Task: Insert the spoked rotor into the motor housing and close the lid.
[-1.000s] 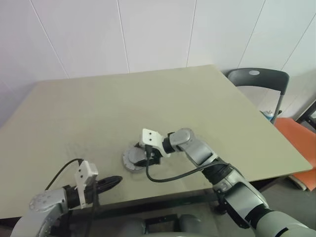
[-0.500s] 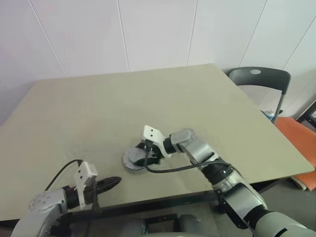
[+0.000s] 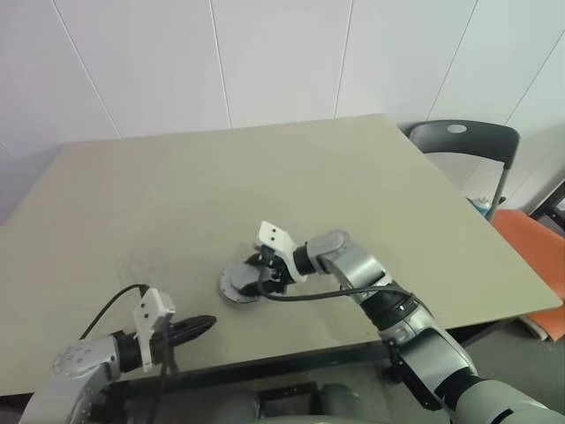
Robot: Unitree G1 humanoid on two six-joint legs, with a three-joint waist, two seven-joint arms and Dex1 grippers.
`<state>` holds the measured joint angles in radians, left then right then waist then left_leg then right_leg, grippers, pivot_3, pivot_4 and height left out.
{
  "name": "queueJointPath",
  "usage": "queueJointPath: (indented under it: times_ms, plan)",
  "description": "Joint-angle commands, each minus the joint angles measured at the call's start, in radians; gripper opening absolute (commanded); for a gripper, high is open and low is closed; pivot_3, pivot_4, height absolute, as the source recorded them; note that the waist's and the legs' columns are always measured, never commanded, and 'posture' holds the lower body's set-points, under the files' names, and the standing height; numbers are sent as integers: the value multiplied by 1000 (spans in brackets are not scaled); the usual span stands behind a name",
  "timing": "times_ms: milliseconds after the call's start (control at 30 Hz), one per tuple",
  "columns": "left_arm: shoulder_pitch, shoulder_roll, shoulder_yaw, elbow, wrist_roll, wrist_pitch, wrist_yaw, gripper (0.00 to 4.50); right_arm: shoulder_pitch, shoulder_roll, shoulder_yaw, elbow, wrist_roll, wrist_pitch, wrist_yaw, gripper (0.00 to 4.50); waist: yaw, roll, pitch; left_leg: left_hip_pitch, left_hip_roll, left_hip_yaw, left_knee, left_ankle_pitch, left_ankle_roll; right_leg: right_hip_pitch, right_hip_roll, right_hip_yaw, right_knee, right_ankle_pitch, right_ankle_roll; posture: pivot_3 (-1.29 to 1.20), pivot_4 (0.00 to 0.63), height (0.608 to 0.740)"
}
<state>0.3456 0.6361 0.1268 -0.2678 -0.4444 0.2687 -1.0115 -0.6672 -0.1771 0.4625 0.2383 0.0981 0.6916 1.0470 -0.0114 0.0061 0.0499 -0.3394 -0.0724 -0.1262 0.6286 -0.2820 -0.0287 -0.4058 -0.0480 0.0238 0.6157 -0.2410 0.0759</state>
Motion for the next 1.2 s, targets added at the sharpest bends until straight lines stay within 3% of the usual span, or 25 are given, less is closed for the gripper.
queueJointPath:
  times_ms: [33,567,1200]
  plan:
    - [-13,4,-6,-2,3,-17,-3,0,33,-12,48,29,-21,25,-10,3266,-1,0,0,0,0,0,0,0,0,0,0,0,0,0,0,0,0,740]
    - [-9,1,-12,24,12,-44,-1,0,72,-29,108,12,-70,-14,-60,3266,-1,1,-3,1,0,0,0,0,0,1,0,0,0,0,0,0,0,740]
    - [-43,2,-16,39,17,-37,4,0,98,3,89,-18,-29,92,-116,3266,-3,4,-12,3,1,0,1,-2,-2,1,1,0,2,-1,0,0,0,740]
